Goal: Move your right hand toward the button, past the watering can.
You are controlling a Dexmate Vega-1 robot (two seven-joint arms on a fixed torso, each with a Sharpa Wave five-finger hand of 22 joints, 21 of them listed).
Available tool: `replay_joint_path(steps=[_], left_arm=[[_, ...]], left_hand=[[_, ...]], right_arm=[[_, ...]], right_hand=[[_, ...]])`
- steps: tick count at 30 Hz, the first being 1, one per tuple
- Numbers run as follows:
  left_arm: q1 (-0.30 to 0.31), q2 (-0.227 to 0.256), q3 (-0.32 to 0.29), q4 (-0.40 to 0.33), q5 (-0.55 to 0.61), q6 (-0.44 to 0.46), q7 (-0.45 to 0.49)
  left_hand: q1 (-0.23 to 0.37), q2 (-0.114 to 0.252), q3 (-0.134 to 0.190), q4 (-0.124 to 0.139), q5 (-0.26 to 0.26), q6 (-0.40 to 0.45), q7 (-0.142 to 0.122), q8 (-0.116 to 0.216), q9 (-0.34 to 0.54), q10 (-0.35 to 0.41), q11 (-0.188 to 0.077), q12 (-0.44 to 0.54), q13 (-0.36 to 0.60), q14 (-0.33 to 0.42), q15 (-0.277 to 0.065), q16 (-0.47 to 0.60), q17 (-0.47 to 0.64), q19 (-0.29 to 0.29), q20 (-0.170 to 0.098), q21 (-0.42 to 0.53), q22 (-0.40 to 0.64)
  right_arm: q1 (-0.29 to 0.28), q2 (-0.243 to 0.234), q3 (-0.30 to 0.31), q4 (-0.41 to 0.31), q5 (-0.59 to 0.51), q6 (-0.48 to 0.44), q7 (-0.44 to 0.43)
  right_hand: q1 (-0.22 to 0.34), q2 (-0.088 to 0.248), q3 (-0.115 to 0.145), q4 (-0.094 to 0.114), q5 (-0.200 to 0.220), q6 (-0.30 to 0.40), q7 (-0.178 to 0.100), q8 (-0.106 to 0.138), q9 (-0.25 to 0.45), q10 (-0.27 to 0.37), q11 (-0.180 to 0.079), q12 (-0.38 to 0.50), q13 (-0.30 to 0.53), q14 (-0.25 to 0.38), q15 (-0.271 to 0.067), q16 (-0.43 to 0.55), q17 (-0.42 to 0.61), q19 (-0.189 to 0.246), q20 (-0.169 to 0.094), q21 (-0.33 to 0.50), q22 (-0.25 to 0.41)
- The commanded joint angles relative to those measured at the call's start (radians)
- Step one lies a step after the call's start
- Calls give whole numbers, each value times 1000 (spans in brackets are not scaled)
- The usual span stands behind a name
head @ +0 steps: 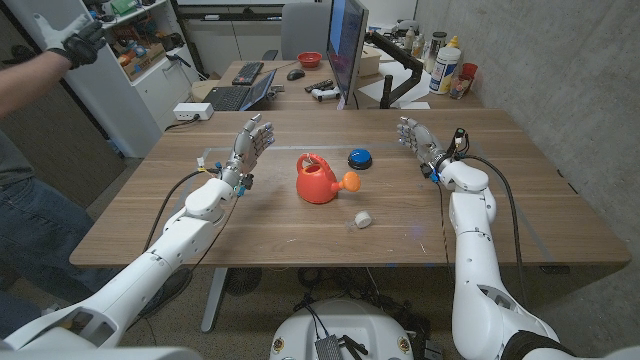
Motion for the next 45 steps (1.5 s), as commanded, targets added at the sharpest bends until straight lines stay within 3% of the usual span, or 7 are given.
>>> replay_joint_path(steps=[1,10,26,45], left_arm=[[2,3,0,0,-4,2,-7],[4,5,-1,-3,-3,2,-4],[10,14,-8,-11,-10,7,-6],[16,20,-11,-7,-12,2,-12]], left_hand=[[10,1,-6,-1,4,7,2,5,4,0,6,0,4,-3,9,2,4,-4,2,-2,1],[14,4,-18,-5,13,16,-5,7,4,13,-20,5,4,0,-15,4,4,4,-9,-8,2],[17,6,-27,-9,20,28,-6,10,4,14,-15,5,4,0,-13,5,4,3,-6,-15,2],[19,8,-36,-12,27,33,-6,10,4,13,-17,5,4,-3,-12,4,4,1,2,-23,2]], right_arm=[[-3,-7,-27,-23,-43,-26,-10],[-1,-10,-46,-23,-66,-31,-20],[-1,-25,-110,-76,-159,-87,-39],[18,-44,-151,-60,-204,-94,-42]], right_hand=[[19,1,2,-8,6,5,-9,-1,5,7,1,-2,5,0,-6,2,2,-11,-17,-10,4],[31,-2,2,-18,8,7,-15,-1,5,11,7,-2,5,1,-5,1,2,-11,-15,-17,4],[57,-14,1,-41,13,-1,-22,-4,5,3,3,-6,5,-9,1,-3,2,-11,-5,-31,3],[90,-33,-2,-65,23,-24,-38,-9,6,-8,-10,-10,6,-14,12,-3,2,-3,18,-48,3]])
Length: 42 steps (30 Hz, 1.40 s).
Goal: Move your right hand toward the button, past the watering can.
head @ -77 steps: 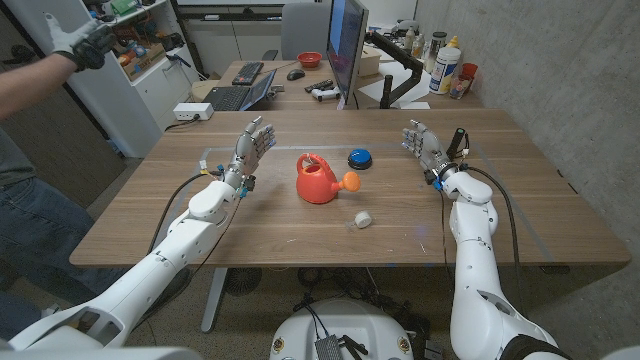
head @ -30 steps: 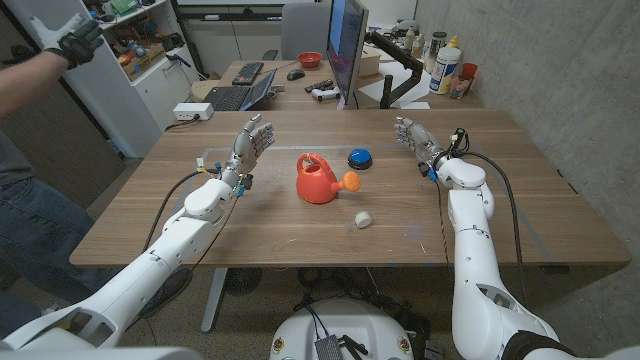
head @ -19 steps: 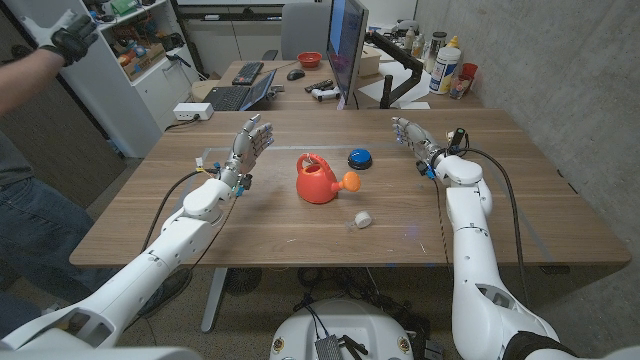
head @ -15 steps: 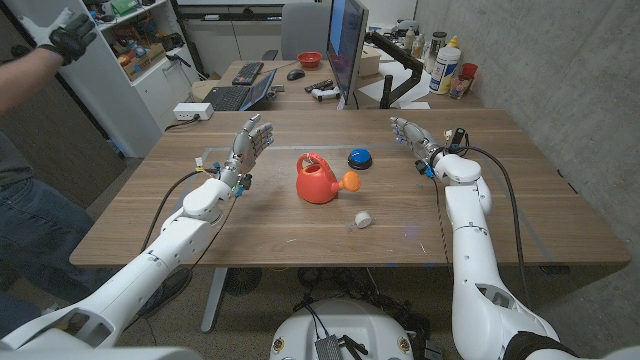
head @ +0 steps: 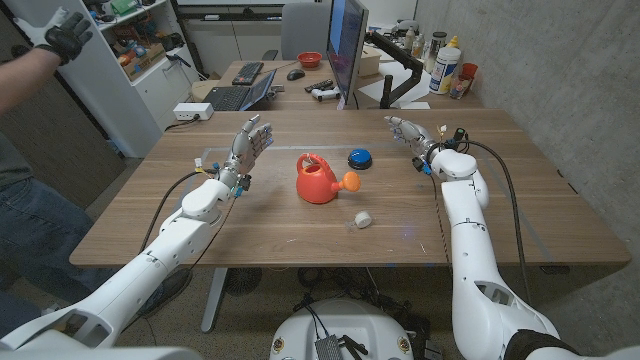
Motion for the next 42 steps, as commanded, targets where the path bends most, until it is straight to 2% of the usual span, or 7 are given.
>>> replay_joint_path(steps=[1,7,23,25,26,29,42], left_arm=[[5,5,-5,1,-4,-1,-2],[8,10,-9,-5,-4,-3,1],[12,20,-8,-11,1,-2,-6],[13,19,-9,-12,1,-2,-4],[14,20,-9,-12,0,-2,-4],[15,21,-9,-13,1,-1,-4],[13,26,-7,-9,3,1,-11]], left_hand=[[10,-1,-5,-4,7,11,-3,6,4,-1,-2,5,4,0,-8,4,4,1,2,-4,3],[11,0,-9,-6,10,15,3,6,4,-1,-4,5,4,0,-11,4,4,2,4,-7,3],[12,2,-17,-8,16,29,6,10,4,0,-7,5,4,-1,-13,4,3,1,2,-14,3],[12,2,-18,-8,17,29,5,9,4,0,-7,5,4,-1,-13,4,3,0,4,-15,3],[13,2,-19,-8,17,30,6,9,4,1,-7,5,4,-1,-13,4,3,0,4,-16,3],[13,2,-20,-8,18,31,5,9,4,3,-7,6,4,0,-14,5,3,0,5,-17,3],[13,4,-25,-9,21,34,3,9,4,5,-8,6,4,0,-13,5,3,0,10,-20,4]], right_arm=[[12,-15,-32,6,-38,-13,-1],[16,-23,-56,0,-72,-25,-10],[26,-44,-102,-15,-131,-58,2],[27,-47,-105,-13,-130,-52,4],[28,-50,-108,-14,-135,-56,9],[31,-56,-118,-17,-148,-64,16],[51,-76,-178,-39,-239,-142,50]], right_hand=[[19,-6,-2,-11,9,4,-8,-2,6,-1,-17,-1,6,0,6,-3,2,-2,13,-8,3],[42,-17,-4,-20,19,6,-54,0,6,-5,-66,-1,6,1,27,-2,3,5,43,-23,3],[70,-24,-4,-23,31,10,-74,2,6,-17,-97,-4,6,-11,69,-5,4,-9,87,-51,3],[74,-26,-5,-23,33,5,-78,0,6,-19,-108,-4,7,-11,73,-3,4,-14,104,-58,3],[79,-29,-6,-22,36,2,-80,-1,5,-19,-118,-4,7,-16,79,-4,4,-21,140,-68,4],[86,-32,-8,-20,41,-8,-87,-4,6,-22,-123,-4,7,-30,93,-6,5,-32,185,-83,5],[96,-36,-10,-20,47,-13,-90,-4,6,-39,-115,-10,8,-47,107,-7,6,-44,216,-101,5]])
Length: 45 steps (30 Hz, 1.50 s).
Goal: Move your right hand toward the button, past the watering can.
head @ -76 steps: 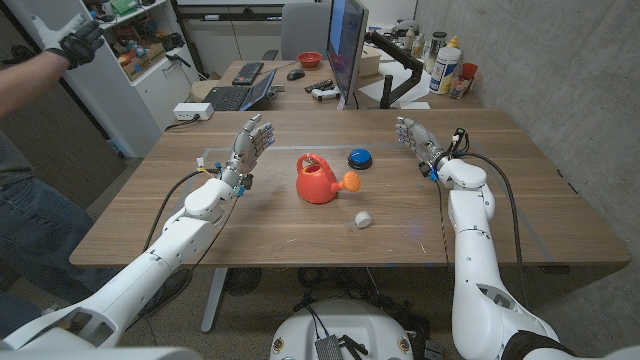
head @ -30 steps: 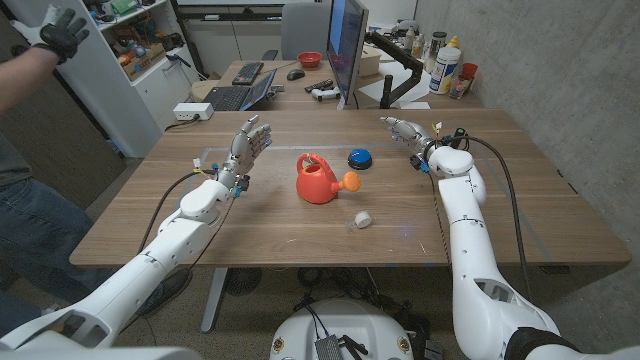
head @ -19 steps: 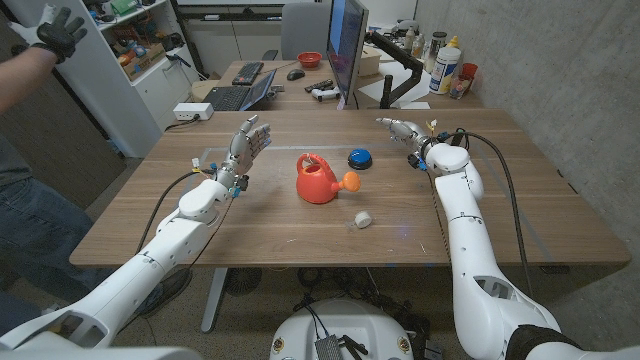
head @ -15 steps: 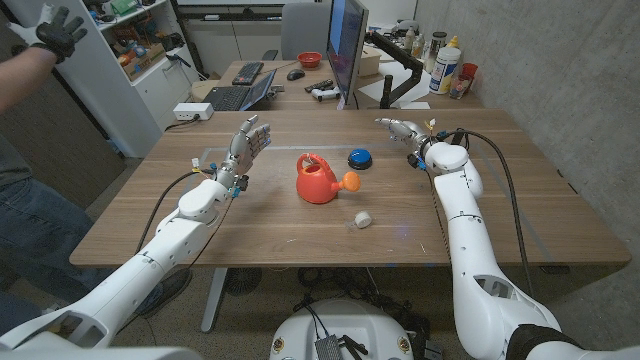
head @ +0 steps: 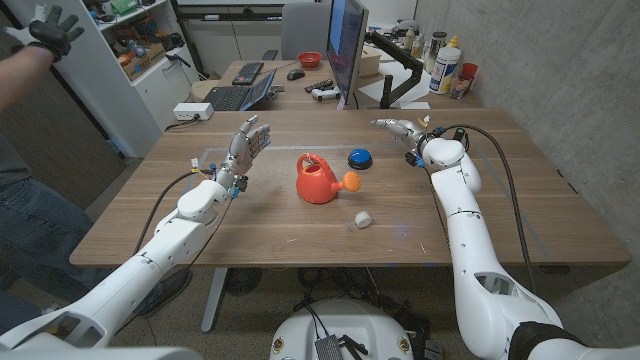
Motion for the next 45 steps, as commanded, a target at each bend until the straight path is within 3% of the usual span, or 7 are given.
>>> replay_joint_path(steps=[1,11,22,45], left_arm=[[0,4,0,3,0,3,-5],[-7,3,-4,11,0,-2,-8],[-23,-5,1,43,-2,-3,-18],[-42,2,-6,75,-16,-22,-61]], left_hand=[[9,0,-2,0,7,8,1,9,4,9,-3,6,4,1,-5,5,3,4,7,-3,4],[10,1,-7,-1,10,12,2,10,4,10,-3,7,4,2,-5,5,4,5,7,-5,4],[11,2,-10,-2,12,15,0,10,5,11,-5,7,4,2,-5,5,4,6,12,-8,4],[12,4,-18,-3,18,16,1,8,5,11,-3,6,4,2,-3,5,4,6,14,-14,5]], right_arm=[[20,-19,-55,-18,-84,-74,35],[52,-15,-78,3,-121,-117,49],[74,-6,-109,23,-159,-144,47],[79,10,-220,-4,-301,-228,40]], right_hand=[[12,3,-2,-3,8,-6,-3,-4,3,-8,6,-4,2,-9,3,-3,6,0,12,-5,6],[14,-2,-7,-1,12,-22,0,-7,3,-26,5,-7,3,-27,6,-4,6,-8,34,-20,7],[14,-6,-11,1,15,-29,3,-8,3,-33,14,-7,4,-32,9,-2,7,-15,36,-29,8],[9,-13,-20,4,18,-39,6,-8,4,-46,21,-8,4,-41,16,0,7,-17,38,-41,9]])
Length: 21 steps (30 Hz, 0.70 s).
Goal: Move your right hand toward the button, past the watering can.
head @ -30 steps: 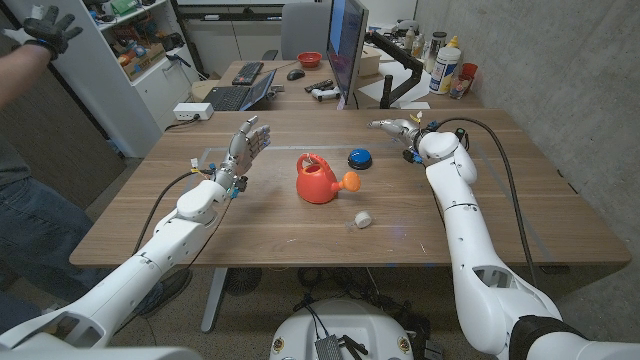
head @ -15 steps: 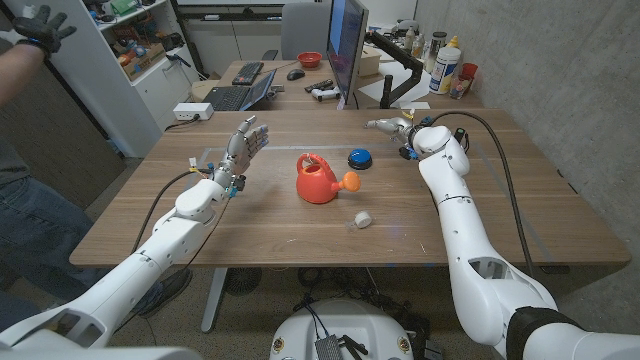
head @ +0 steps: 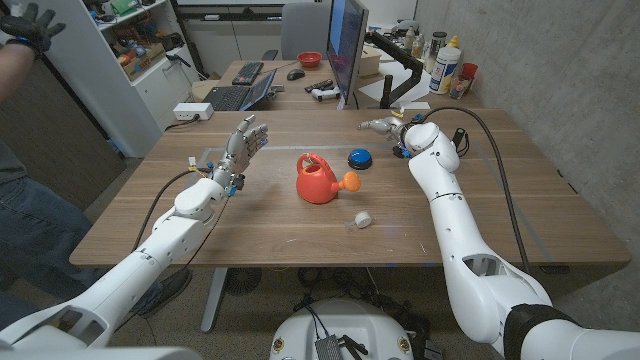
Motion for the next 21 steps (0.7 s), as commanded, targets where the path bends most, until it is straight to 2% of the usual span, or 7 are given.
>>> replay_joint_path(steps=[1,11,21], left_arm=[[-10,7,-6,16,-10,-12,-27],[-18,15,-12,26,-14,-17,-41],[-19,32,-20,35,-18,-24,-62]], left_hand=[[8,0,-5,-3,7,8,3,8,5,7,0,6,4,2,-4,5,4,0,9,-3,5],[10,1,-9,-4,10,10,1,8,5,9,12,7,4,2,4,5,4,0,11,-7,5],[11,2,-13,-5,12,15,0,8,5,10,12,7,4,2,5,5,4,1,10,-9,5]], right_arm=[[6,14,-72,-13,-76,-48,-5],[16,24,-114,5,-130,-80,-13],[27,44,-153,40,-185,-119,-35]], right_hand=[[2,-9,-5,2,8,-1,1,-2,1,-10,1,-2,5,-7,4,4,2,-5,8,-5,4],[1,-11,-9,3,10,-9,0,-3,1,-14,8,-1,5,-7,4,6,2,-8,8,-11,5],[0,-11,-13,4,12,-4,-6,1,1,-13,10,1,5,-7,4,7,2,-9,8,-17,5]])
